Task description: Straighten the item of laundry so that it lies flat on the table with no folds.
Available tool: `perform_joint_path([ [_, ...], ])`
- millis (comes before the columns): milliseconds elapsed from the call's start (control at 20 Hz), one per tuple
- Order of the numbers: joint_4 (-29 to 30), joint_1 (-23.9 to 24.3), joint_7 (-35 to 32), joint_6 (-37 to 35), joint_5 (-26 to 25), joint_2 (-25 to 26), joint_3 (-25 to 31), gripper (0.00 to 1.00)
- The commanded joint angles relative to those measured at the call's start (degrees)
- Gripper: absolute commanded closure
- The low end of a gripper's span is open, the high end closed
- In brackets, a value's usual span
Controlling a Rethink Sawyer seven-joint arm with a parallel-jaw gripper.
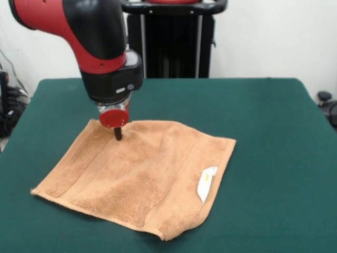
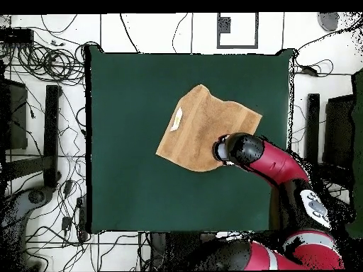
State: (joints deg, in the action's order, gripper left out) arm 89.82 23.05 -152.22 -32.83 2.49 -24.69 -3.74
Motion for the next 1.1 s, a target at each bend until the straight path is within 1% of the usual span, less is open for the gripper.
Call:
perform_joint_path([
  [50, 14.74, -1.08, -1.12, 4.01, -0.37, -2.16, 6.78, 1.00],
  [250, 16.02, 0.09, 0.47, 5.79, -1.69, -2.27, 6.80, 1.00],
  [350, 17.08, 1.01, 1.09, 8.23, -2.85, -1.96, 6.55, 1.00],
  [450, 18.03, 1.45, 1.29, 9.86, -4.09, -2.39, 5.29, 1.00],
  [600, 18.91, 1.59, 1.32, 9.31, -4.98, -3.83, 3.59, 1.00],
  [1100, 22.25, 3.66, 1.62, 7.76, -6.68, -7.04, 4.01, 1.00],
])
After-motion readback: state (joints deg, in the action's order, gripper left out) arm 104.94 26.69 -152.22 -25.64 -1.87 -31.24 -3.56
